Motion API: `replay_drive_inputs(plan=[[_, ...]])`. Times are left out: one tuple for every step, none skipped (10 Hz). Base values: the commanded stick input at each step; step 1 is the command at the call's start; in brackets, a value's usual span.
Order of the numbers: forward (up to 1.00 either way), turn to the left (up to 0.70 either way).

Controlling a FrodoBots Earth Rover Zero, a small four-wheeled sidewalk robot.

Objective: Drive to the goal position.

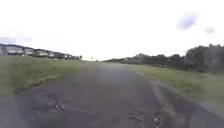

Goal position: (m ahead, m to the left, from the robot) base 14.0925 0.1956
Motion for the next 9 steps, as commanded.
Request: replay_drive_inputs(plan=[[0.70,0.00],[0.70,0.00],[0.70,0.00],[0.70,0.00],[0.70,0.00],[0.70,0.00],[0.70,0.00],[0.70,-0.13],[0.70,-0.32]])
